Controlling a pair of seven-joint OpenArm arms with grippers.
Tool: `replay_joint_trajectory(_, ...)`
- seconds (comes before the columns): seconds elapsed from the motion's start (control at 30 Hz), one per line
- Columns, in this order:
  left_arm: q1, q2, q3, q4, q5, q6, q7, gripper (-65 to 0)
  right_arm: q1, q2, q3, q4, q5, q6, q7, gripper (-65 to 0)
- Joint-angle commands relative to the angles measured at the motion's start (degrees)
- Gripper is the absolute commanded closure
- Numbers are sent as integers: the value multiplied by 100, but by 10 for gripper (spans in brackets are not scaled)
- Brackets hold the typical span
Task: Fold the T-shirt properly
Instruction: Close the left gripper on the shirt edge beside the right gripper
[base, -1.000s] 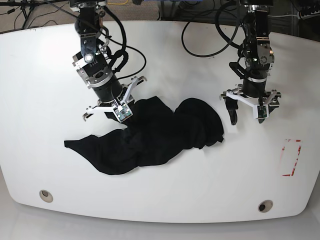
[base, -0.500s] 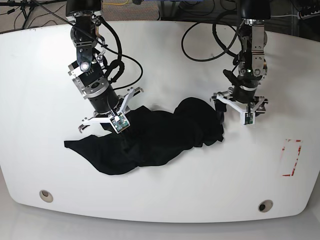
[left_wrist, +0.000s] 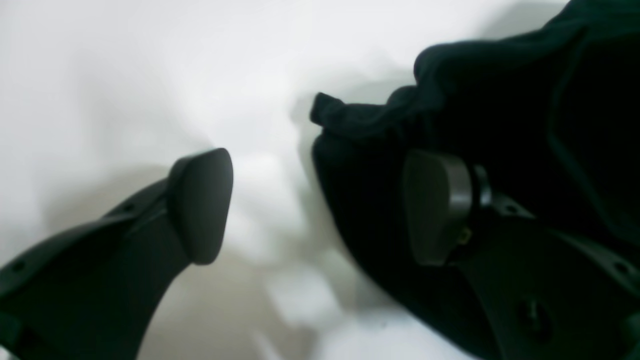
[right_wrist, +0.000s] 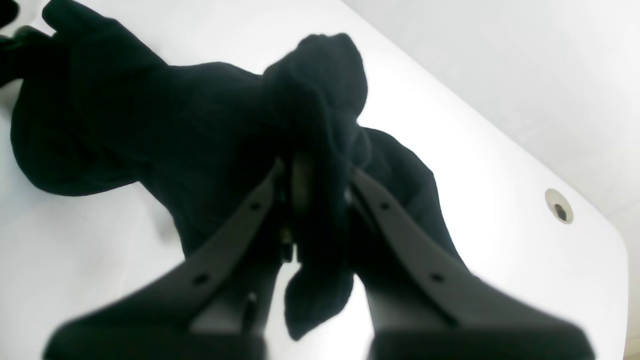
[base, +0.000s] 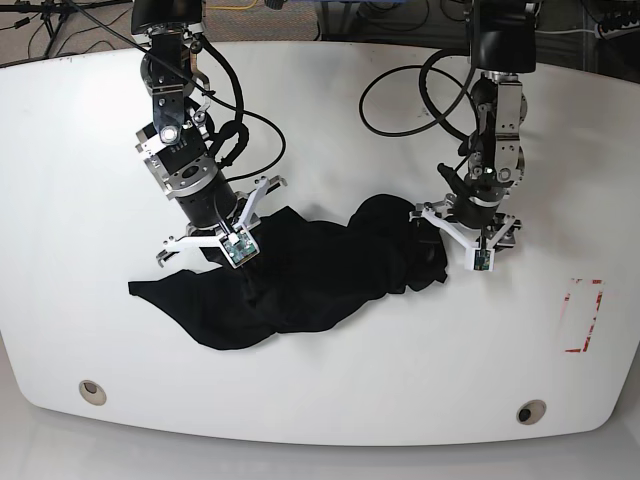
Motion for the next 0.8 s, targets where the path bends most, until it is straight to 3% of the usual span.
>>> replay_joint_trajectory(0.0, -238, -39, 159, -115, -23, -11, -137, -504, 95, -3, 28, 109, 31, -13, 177, 0)
replay_joint_trajectory(0.47, -519, -74, 625, -669, -23, -11, -128, -476, 95, -12, 28, 109, 58, -13, 177, 0)
replay_joint_trajectory(0.57, -519, -74, 590, -669, -23, -11, -128, -372, 95, -12, 37, 100, 66, -13, 177, 0)
replay_joint_trajectory(0.77, -519, -83, 572, -748, -14, -11, -128, -57, 95, -12, 72, 100, 66, -40, 177, 0)
